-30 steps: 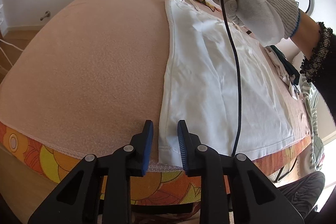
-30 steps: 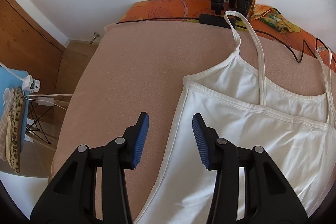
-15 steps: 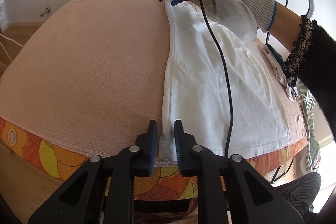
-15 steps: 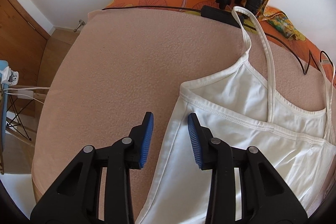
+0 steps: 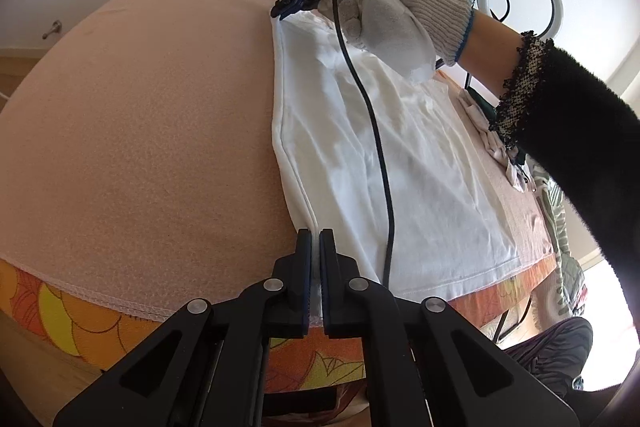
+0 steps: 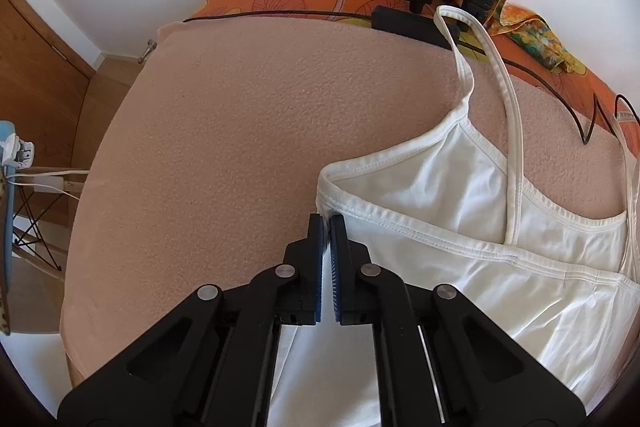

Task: Fold small clothes
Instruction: 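Close the right gripper on the camisole's side edge, then fold the held side edge over toward the camisole's center, then open the right gripper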

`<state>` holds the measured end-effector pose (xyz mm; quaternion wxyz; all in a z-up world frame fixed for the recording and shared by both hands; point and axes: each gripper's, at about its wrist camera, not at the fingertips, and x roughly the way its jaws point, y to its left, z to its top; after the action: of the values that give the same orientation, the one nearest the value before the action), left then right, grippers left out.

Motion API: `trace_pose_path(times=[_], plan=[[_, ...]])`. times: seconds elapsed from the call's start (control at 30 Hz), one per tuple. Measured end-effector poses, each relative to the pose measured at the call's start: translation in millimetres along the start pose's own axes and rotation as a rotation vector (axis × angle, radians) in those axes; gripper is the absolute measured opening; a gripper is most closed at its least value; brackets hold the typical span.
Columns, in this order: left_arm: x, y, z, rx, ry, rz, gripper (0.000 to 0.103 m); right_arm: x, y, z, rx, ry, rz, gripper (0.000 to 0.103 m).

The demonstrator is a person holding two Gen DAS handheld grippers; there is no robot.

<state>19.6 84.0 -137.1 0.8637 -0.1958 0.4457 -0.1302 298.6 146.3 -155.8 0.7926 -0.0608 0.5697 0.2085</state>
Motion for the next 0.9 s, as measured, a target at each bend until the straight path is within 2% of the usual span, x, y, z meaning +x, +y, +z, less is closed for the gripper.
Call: trace_pose_path(times=[0.07, 0.23, 0.4, 0.67, 0.77, 0.9], plan=[[-5.1, -7.4, 1.1, 0.021, -0.016, -0.013, 0.003, -8.2, -8.3, -0.2, 0.028, -0.015, 0.041, 0.004], [-13.2, -21.4, 5.1, 0.050, -0.038, -0.056, 0.002, -38.9, -24.8, -3.8, 0.036, -0.057, 0.070, 0.004], [-13.9, -38.6, 9.1, 0.085, -0.040, -0.096, 0.002, -68.6, -50.3, -12.7, 0.029, -0.078, 0.033, 0.004], [9.9, -74.5, 4.9, 0.154, 0.045, -0.155, 0.002, -90.0, -94.4, -33.4, 0.038, -0.087, -0.035, 0.004], [20.8, -85.4, 2.0, 0.183, 0.073, -0.152, 0.002, -85.8, -107.3, -41.2, 0.052, -0.088, -0.060, 0.004], [34.3, -88.3, -0.1, 0.169, 0.116, -0.165, 0.002, -74.1, -119.0, -45.2, 0.078, -0.083, -0.085, 0.004]])
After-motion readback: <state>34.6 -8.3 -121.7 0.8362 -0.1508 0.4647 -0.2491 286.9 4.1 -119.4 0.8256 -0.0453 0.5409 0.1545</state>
